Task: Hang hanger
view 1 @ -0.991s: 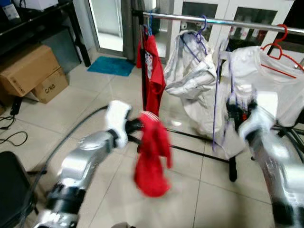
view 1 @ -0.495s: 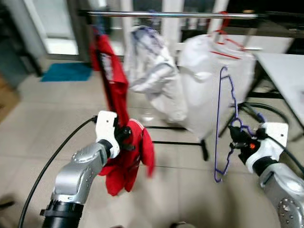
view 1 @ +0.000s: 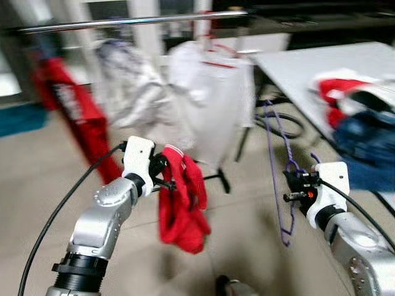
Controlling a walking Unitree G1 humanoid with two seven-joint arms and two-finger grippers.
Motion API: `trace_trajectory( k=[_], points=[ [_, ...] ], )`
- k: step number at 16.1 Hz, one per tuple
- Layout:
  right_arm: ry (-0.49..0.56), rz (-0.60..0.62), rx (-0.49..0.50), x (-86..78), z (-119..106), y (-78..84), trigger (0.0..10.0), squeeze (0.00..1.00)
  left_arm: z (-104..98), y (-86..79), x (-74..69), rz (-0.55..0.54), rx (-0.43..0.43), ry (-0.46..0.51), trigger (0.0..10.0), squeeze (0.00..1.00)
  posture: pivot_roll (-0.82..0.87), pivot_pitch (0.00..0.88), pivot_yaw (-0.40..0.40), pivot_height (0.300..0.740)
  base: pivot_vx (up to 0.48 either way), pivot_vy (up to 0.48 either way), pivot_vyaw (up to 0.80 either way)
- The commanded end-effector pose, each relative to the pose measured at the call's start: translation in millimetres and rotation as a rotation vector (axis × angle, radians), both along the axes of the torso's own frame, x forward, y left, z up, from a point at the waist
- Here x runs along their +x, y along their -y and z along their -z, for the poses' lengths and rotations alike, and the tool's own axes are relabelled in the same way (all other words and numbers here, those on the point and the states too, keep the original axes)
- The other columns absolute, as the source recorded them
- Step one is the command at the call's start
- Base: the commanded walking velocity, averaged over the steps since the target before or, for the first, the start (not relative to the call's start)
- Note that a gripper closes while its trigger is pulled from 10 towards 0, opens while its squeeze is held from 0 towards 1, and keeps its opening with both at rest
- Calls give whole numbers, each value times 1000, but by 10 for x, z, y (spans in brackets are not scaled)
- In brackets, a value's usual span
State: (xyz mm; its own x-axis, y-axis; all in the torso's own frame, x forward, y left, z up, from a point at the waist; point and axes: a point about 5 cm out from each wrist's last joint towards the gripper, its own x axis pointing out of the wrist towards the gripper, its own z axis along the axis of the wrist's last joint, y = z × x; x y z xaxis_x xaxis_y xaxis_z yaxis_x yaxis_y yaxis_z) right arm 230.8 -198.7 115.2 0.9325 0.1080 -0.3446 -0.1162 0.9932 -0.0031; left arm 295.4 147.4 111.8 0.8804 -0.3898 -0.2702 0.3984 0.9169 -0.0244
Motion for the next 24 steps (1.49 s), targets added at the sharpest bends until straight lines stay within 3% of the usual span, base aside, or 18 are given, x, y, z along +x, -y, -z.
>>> trace_trajectory(
  k=[1, 3, 7, 10, 11, 13, 17, 18, 24],
  points=[
    [-9, 27, -2, 7, 17, -13, 10000, 0, -45, -29, 24, 11, 36, 41, 10000, 0, -87, 0, 31, 740, 0, 0, -800],
    [-8, 69, 18, 11, 38, 4, 10000, 0, 15, -11, 15, 32, 72, 36, 10000, 0, -90, 0, 34, 740, 0, 0, -800],
    [-25, 109, 14, -40, 93, -6, 10000, 0, -45, -56, 40, -7, -42, 53, 10000, 0, -92, 0, 46, 740, 0, 0, -800],
    [-13, 85, -9, -15, 53, -19, 10000, 0, -46, -68, 58, -15, 7, 84, 10000, 0, -100, 0, 45, 740, 0, 0, -800],
    [-18, 78, -79, -11, 52, 18, 10000, 0, -34, -60, 64, -9, 20, 79, 10000, 0, -100, 0, 45, 740, 0, 0, -800],
    [-17, 79, -63, -20, 56, 39, 10000, 0, -5, -61, 52, 5, 49, 77, 10000, 0, -98, 0, 35, 740, 0, 0, -800],
    [11, 98, 3, 42, 11, 27, 10000, 0, -68, -17, 75, 26, 21, 100, 10000, 0, -92, 0, 27, 740, 0, 0, -800],
    [25, 111, -44, 47, 7, 51, 10000, 0, -93, 6, 83, 28, 0, 113, 10000, 0, -91, 0, 24, 740, 0, 0, -800],
    [46, 65, -81, 32, -67, 27, 10000, 0, -121, 35, 124, 37, -13, 128, 10000, 0, -99, 0, 30, 740, 0, -186, -800]
  ],
)
